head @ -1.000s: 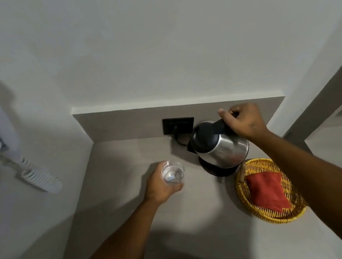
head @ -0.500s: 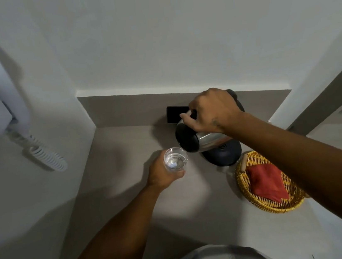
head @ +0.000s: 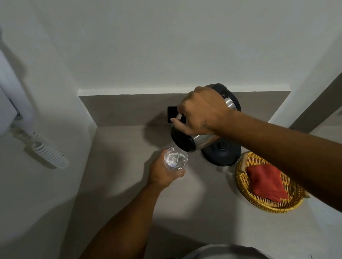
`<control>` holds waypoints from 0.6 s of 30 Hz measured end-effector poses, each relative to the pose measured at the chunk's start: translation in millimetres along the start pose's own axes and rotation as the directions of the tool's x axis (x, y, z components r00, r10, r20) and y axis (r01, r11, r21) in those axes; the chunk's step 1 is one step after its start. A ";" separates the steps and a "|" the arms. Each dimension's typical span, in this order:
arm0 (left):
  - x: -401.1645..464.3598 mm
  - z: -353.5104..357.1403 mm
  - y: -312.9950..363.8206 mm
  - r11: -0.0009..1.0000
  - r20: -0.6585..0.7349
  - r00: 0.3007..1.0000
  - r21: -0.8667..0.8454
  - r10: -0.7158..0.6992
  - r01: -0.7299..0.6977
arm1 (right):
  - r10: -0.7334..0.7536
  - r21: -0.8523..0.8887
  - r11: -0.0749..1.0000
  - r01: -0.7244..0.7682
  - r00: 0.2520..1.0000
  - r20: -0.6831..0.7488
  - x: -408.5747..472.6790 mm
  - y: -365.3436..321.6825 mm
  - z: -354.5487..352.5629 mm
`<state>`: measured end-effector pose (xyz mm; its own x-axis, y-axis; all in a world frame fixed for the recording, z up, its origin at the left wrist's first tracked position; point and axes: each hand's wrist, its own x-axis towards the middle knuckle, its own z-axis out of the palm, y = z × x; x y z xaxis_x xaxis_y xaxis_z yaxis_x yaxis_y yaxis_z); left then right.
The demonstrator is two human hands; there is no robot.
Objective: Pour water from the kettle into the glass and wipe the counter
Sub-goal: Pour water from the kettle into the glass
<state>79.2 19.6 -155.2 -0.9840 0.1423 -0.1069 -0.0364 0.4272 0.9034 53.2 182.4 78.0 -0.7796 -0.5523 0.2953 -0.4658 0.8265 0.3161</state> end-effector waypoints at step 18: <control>0.5 0.4 0.9 1.000 0.006 1.000 0.029 -0.009 0.009 | -0.005 0.007 1.000 0.004 1.000 0.010 5.2 8.0 -5.1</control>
<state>78.8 20.3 -154.6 -0.9826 0.1437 -0.1176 -0.0402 0.4540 0.8901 47.5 185.6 86.7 -0.7816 -0.5549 0.2850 -0.4721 0.8247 0.3114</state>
